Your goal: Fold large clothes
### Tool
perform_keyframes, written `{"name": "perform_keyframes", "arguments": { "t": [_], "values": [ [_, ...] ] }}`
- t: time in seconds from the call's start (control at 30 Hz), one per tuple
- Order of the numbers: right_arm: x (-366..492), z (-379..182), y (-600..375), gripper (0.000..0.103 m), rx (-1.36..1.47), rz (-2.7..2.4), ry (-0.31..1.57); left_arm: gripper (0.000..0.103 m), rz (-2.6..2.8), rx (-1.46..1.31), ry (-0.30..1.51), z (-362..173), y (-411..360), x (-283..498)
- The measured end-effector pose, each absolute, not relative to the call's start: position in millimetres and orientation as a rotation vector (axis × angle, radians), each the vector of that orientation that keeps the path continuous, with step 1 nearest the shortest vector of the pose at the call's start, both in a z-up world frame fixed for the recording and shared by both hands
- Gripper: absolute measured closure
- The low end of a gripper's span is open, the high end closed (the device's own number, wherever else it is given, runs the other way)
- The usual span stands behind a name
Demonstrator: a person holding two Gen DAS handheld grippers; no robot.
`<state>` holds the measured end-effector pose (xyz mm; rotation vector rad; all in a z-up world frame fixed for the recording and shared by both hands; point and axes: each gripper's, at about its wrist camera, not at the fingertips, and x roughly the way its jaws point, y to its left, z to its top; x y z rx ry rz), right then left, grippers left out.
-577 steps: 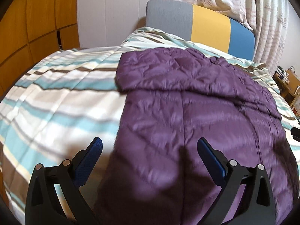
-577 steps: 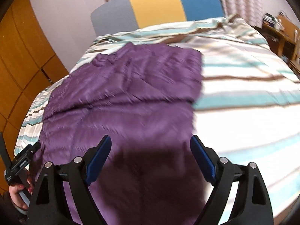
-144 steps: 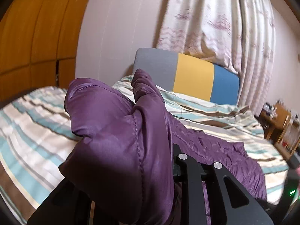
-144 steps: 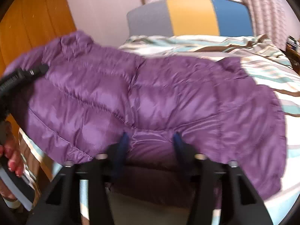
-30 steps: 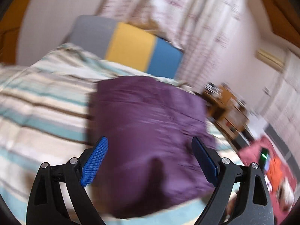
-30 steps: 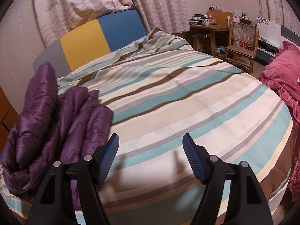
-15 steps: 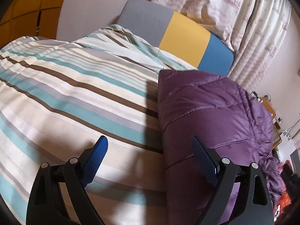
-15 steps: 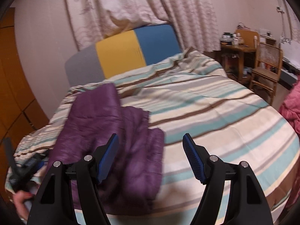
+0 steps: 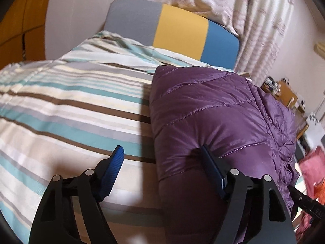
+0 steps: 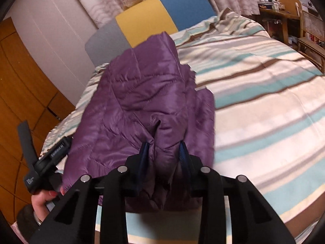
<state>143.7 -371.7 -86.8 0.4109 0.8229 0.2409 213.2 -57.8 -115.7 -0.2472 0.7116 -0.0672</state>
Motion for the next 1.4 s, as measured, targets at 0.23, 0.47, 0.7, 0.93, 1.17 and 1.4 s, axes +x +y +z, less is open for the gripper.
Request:
{"name": "perform_keyframes", "arguments": {
  "t": [0.23,0.47,0.7,0.93,1.17,1.4],
  "values": [
    [133,-57,-387,0.055,0.367,0.147,0.748,0.038,-0.102,-0.098,0.733,-109,-86,218],
    [171,4,-363,0.055,0.237,0.132,0.596,0.038,-0.088,-0.143,0.784,-80,-88,250],
    [249,-12,-323,0.055,0.168,0.144,0.652,0.037,-0.044,-0.110,0.799,-65,-120,284],
    [276,-66,-341,0.057,0.146,0.091,0.706,0.029,-0.025,-0.097,0.845,-87,-139,300],
    [277,-94,-355,0.057,0.144,0.081,0.713,0.018,-0.032,-0.058,0.851,-100,-154,305],
    [292,-115,-363,0.057,0.166,0.081,0.777,0.007,-0.023,-0.060,0.919,-124,-156,321]
  ]
}}
